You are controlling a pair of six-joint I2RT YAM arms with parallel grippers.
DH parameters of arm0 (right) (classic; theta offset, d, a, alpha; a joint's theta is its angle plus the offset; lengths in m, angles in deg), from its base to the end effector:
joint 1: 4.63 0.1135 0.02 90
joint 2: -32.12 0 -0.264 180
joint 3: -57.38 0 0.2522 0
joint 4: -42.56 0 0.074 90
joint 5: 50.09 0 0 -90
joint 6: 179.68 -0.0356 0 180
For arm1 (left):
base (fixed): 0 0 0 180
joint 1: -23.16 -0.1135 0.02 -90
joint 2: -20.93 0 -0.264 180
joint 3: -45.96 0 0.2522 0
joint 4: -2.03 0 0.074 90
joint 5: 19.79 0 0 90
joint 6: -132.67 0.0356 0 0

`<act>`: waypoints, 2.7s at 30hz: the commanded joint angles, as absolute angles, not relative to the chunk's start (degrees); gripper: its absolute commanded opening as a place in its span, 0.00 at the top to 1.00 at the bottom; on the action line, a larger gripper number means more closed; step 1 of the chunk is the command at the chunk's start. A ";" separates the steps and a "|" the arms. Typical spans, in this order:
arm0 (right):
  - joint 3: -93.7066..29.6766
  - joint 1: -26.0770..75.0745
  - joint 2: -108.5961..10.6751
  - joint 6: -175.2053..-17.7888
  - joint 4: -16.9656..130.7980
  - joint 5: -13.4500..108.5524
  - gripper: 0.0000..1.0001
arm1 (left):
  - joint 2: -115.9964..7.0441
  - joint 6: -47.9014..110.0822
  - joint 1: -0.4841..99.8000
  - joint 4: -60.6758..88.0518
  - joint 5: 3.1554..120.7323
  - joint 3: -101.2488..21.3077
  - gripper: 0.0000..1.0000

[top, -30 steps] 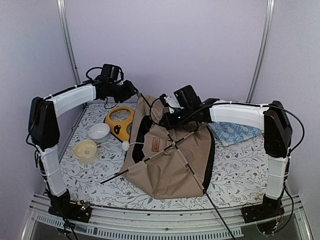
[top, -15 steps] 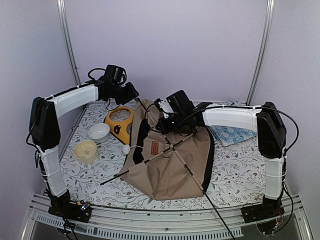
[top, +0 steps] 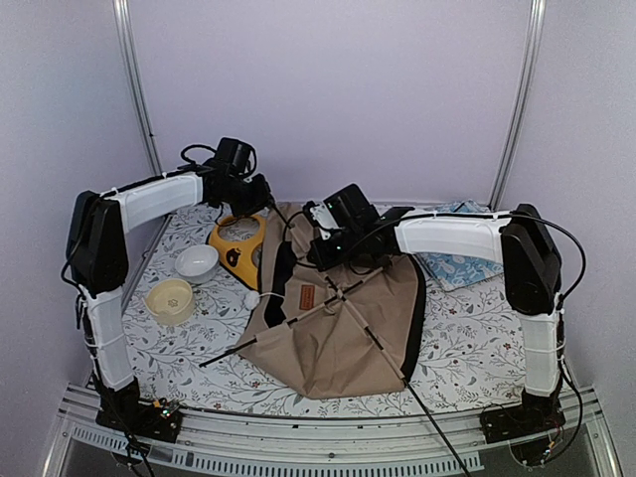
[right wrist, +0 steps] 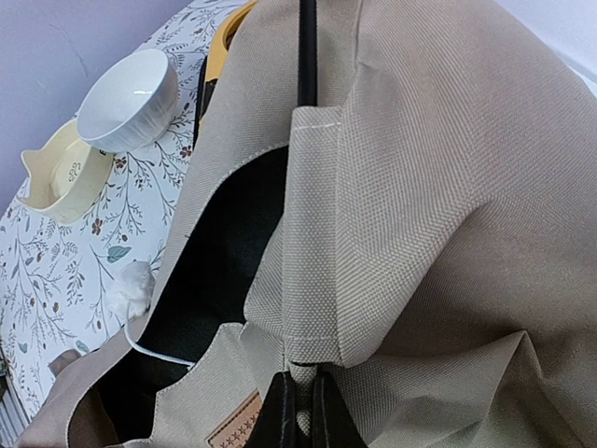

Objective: Set up the pet tent

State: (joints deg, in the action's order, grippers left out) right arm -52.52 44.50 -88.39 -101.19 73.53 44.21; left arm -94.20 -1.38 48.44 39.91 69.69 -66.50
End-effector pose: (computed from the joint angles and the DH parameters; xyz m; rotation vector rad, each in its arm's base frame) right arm 0.3146 0.3676 0.2218 -0.8042 2.2365 0.6164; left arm 0.4224 -0.1999 0.2695 -0.3803 2.3315 -0.6275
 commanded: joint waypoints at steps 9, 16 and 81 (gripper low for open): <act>-55.21 45.77 -91.98 -101.08 75.42 43.29 1.00 | -95.35 -1.46 48.89 39.94 71.23 -66.77 0.75; -55.30 45.79 -92.31 -102.02 76.32 42.84 1.00 | -93.61 -0.27 48.22 37.79 71.15 -63.56 0.73; -80.12 44.51 -109.78 -86.08 82.11 31.03 0.42 | -94.63 -3.47 36.06 22.51 46.60 -52.27 0.31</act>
